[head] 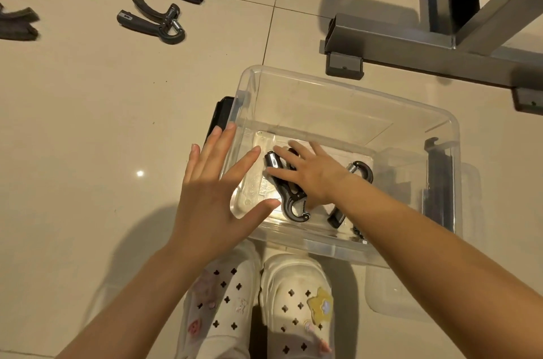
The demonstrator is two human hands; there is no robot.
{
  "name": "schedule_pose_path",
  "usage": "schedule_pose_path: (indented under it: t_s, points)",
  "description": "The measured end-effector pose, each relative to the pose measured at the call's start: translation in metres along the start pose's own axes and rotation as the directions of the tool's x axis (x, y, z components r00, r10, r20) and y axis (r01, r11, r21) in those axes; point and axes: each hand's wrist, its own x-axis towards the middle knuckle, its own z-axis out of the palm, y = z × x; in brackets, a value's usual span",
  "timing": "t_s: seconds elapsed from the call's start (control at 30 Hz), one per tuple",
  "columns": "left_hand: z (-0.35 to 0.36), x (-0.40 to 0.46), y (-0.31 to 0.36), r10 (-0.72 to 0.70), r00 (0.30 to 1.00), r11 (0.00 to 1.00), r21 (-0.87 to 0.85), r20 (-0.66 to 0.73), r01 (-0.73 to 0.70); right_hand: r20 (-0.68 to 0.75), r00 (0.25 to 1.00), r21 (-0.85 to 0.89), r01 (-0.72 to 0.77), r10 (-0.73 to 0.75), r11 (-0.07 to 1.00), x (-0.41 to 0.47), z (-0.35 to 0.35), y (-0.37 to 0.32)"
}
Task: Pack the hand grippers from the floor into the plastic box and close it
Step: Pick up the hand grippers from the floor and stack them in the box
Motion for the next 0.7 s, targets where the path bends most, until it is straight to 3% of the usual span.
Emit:
schedule_pose_path:
  t_s: [0.37,0.53,0.7]
  points:
    - [0.003,-0.001,-0.003,0.05,0.998,0.999,0.008,-0.025,-0.049,-0.138,0.988,0.104,-0.056,0.07,0.993,0.018,0.005,-0.01]
    - [0.003,-0.001,-0.003,0.046,0.998,0.999,0.013,-0.035,-0.046,-0.106,0.973,0.253,-0.171,0.203,0.952,0.021,0.006,-0.013]
    - [0.003,-0.002,-0.003,0.052,0.998,0.998,0.032,-0.037,-0.051,-0.065,0.975,0.213,-0.194,0.212,0.958,0.011,0.012,-0.005]
